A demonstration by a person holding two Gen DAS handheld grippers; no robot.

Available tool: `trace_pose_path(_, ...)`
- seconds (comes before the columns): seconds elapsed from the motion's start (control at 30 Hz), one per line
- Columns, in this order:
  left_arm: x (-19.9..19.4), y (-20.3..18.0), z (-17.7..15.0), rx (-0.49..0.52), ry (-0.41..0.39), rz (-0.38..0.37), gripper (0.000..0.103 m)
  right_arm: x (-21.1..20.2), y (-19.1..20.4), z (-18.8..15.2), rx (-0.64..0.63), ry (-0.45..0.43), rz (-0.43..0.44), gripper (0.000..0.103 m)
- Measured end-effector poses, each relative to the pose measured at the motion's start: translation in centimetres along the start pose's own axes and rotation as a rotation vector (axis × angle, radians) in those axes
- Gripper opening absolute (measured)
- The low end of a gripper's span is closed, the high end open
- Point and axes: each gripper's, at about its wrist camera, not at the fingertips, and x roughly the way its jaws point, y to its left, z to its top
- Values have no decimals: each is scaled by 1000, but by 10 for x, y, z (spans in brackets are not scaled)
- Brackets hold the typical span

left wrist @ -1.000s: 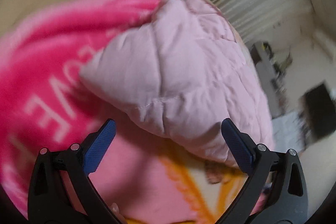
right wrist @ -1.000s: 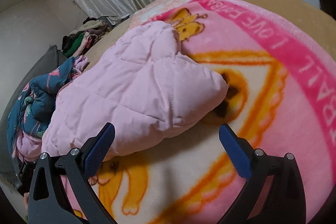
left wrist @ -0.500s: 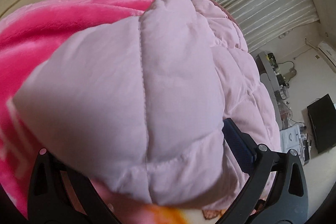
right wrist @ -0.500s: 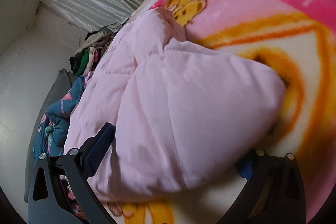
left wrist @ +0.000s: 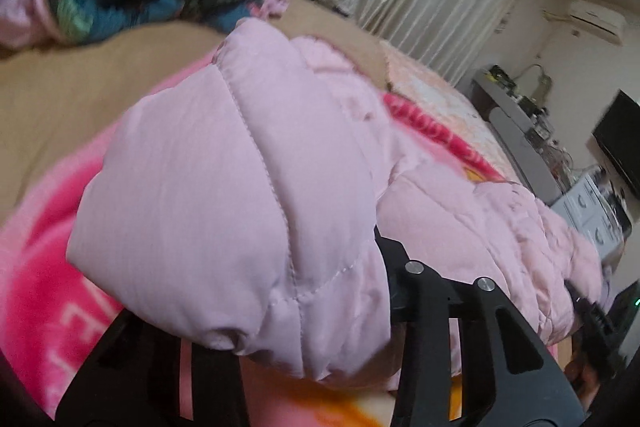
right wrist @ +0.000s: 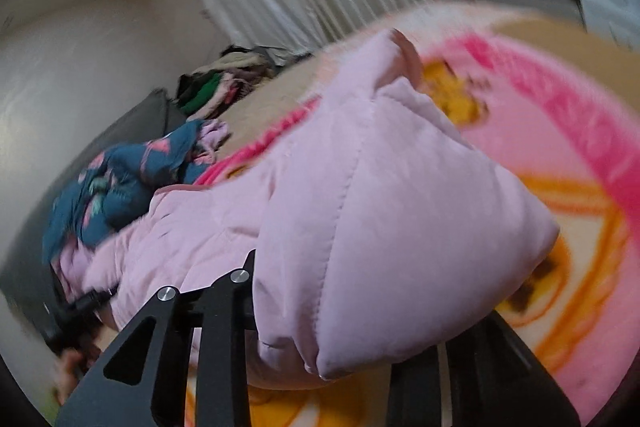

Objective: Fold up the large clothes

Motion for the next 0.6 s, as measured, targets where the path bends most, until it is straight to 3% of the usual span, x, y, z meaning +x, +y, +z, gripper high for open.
trace_pose_path(0.1, -23, -8, -5, 26, -18, -23, 31, -37, 40, -8, -194, -31, -41, 28)
trace_pose_path(0.23, -50, -9, -26, 72, -26, -20, 31, -79, 66, -38, -321, -53, -51, 28)
trace_pose_path(0.6, -106, -1, -90, 158, -27, -13, 31, -140, 50, -104, -298, -44, -84, 28)
